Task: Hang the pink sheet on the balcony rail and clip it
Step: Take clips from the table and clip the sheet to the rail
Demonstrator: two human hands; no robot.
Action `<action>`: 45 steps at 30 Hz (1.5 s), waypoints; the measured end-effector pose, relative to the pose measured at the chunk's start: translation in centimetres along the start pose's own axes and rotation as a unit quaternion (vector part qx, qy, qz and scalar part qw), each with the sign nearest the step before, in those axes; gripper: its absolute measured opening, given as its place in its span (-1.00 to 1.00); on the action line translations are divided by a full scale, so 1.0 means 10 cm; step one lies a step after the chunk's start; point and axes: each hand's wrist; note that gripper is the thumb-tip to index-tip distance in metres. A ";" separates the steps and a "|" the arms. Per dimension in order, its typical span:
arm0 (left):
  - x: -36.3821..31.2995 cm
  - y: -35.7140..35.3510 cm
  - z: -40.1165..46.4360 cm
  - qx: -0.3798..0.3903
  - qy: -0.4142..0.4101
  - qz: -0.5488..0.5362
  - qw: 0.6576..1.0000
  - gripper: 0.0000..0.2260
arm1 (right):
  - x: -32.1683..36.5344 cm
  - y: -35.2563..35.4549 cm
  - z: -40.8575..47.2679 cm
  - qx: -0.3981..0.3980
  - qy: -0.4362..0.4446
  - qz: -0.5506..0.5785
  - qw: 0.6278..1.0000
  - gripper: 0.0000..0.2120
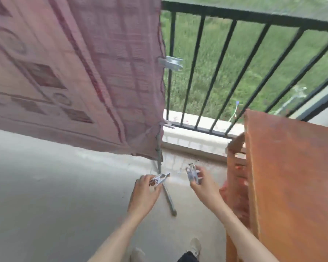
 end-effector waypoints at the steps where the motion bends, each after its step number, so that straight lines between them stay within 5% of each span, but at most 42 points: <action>1: 0.18 0.28 -0.02 -0.023 0.014 0.005 1.000 -0.79 | 0.26 -0.20 -0.04 0.017 0.025 -0.009 0.999 -0.70; 10: 1.45 2.60 -0.36 -0.248 0.121 0.001 0.961 -0.79 | 2.62 -2.06 -0.64 0.165 0.217 -0.044 0.961 -0.58; 19: 2.46 3.94 -0.82 -0.396 0.228 0.030 0.889 -0.82 | 4.09 -3.66 -1.17 0.360 0.296 -0.058 0.883 -0.63; 28: 3.55 5.30 -0.44 -0.434 0.283 0.046 0.854 -0.89 | 5.68 -5.11 -1.19 0.449 0.338 -0.076 0.824 -0.55; 39: 4.92 6.58 -0.28 -0.474 0.326 0.006 0.818 -0.89 | 7.06 -6.80 -1.42 0.495 0.329 -0.117 0.796 -0.55; 45: 5.93 7.58 -0.21 -0.465 0.326 0.005 0.823 -0.86 | 8.01 -7.90 -1.78 0.549 0.178 0.009 0.817 -0.86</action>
Point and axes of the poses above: each hand's wrist, its own z-axis towards the middle knuckle, its own y-axis out of the back of the hand, x = y × z, and after that the axes turned 14 degrees about -y, right-handed
